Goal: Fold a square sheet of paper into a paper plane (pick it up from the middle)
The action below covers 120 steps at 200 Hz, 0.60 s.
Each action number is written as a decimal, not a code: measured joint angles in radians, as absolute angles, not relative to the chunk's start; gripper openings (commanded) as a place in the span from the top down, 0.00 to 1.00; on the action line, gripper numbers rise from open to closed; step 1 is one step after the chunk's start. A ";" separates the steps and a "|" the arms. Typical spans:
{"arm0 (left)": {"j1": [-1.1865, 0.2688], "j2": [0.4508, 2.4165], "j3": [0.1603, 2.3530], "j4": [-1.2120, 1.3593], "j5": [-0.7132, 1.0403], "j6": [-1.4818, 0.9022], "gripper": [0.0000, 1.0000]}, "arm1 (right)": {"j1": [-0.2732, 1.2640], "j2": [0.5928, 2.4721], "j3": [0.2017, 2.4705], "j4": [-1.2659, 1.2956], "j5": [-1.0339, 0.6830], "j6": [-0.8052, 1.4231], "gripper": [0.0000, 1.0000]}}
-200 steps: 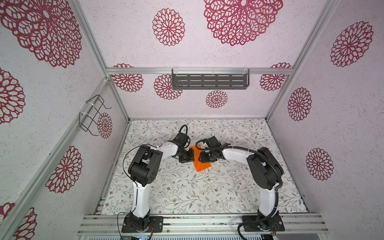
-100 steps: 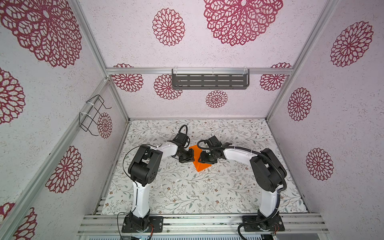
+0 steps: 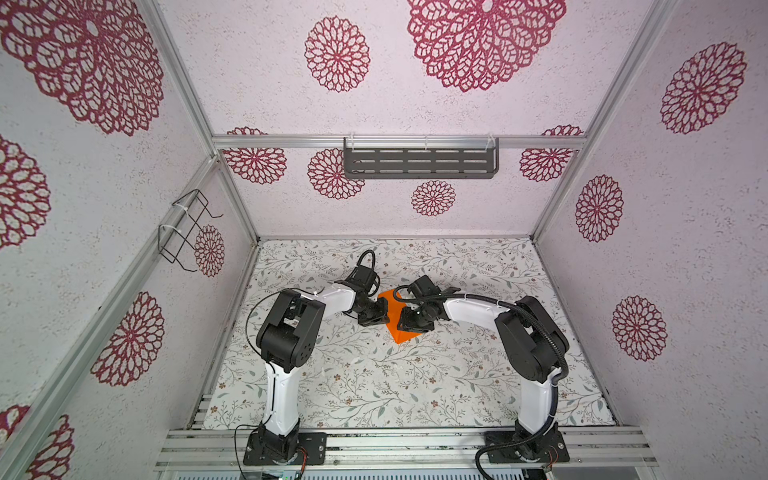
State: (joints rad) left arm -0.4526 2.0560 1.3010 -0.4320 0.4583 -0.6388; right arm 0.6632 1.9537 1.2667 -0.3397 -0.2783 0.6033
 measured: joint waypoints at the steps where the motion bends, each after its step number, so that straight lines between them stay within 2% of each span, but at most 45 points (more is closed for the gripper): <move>1: -0.453 2.056 1.301 -0.432 0.458 -0.639 1.00 | 0.663 1.954 1.267 -0.340 -0.278 0.603 0.60; 120: -0.453 2.062 1.314 -0.434 0.435 -0.639 1.00 | 0.697 1.971 1.300 -0.389 -0.191 0.598 0.63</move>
